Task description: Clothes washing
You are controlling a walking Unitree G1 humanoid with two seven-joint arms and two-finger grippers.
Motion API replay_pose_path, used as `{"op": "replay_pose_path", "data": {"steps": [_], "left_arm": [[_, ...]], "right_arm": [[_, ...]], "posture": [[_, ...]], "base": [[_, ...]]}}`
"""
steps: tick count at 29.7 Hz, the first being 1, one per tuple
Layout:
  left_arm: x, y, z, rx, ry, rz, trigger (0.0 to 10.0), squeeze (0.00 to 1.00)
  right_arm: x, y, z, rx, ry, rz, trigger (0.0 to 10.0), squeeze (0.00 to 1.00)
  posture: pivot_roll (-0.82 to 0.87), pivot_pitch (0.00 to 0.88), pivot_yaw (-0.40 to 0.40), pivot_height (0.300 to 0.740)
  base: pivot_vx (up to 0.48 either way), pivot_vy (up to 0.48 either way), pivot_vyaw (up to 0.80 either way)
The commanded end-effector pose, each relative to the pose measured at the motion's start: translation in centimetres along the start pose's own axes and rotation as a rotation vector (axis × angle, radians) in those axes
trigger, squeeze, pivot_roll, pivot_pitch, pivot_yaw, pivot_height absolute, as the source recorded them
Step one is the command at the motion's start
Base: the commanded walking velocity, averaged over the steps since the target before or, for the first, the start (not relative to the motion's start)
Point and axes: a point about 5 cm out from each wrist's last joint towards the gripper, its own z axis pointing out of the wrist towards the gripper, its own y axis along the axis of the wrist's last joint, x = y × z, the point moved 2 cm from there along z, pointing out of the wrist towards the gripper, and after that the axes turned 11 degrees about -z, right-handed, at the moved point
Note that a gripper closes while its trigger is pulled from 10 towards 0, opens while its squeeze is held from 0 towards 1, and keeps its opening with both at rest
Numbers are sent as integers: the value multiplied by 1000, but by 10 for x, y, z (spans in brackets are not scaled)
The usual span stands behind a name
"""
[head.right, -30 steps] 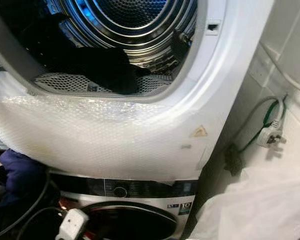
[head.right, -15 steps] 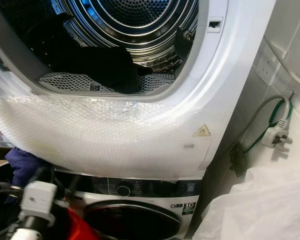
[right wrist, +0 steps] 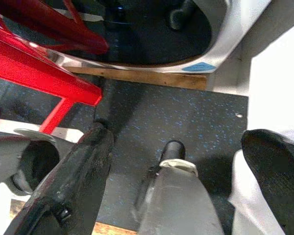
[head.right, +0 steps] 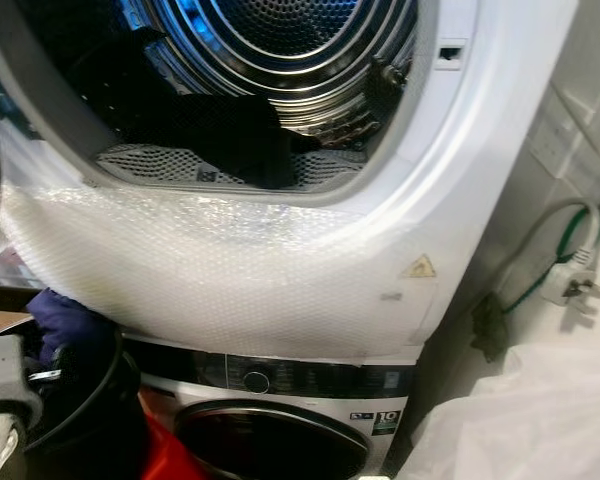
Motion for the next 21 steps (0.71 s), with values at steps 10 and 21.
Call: {"op": "replay_pose_path", "data": {"steps": [10, 21], "left_arm": [[-13, 9, 20, 3, -164, -141, 10000, 1000], [16, 22, 44, 15, -44, -163, 10000, 1000]], "right_arm": [[-3, 4, 0, -8, -12, 11, 10000, 0], [-6, 9, 1, -18, -8, -5, 10000, 0]], "posture": [[88, 2, 32, 740], [86, 0, 5, 740]], "base": [[0, 0, 0], [0, 0, 0]]}}
